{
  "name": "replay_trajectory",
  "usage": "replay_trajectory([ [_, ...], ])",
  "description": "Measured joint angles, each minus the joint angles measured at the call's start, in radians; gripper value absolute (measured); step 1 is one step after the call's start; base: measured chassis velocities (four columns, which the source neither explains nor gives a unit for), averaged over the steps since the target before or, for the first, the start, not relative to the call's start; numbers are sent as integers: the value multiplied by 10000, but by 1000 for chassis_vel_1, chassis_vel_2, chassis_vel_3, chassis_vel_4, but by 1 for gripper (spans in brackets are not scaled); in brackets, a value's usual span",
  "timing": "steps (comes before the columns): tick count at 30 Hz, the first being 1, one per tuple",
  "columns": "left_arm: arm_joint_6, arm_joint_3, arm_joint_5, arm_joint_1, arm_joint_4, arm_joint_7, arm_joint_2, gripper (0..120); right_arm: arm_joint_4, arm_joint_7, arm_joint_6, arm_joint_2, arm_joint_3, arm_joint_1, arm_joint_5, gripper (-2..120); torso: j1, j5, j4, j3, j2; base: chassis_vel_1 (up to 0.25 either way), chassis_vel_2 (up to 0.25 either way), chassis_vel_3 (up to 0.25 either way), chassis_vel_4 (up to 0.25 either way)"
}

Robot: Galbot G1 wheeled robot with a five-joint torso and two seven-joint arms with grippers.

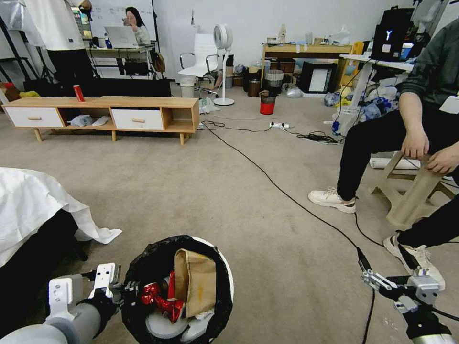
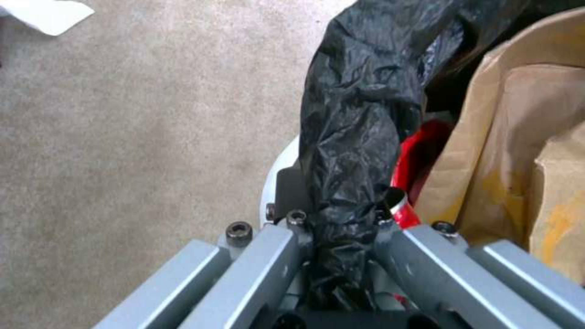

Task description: Pick up the trash bin and place the garbage on the floor into it.

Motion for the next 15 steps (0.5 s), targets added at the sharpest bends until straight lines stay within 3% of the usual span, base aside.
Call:
replay_trajectory([
  [15, 0, -38, 227, 124, -7, 29, -188, 1, -290, -315, 428, 336, -88, 41, -604, 100, 0, 0, 0, 0, -1, 0, 0, 0, 0],
])
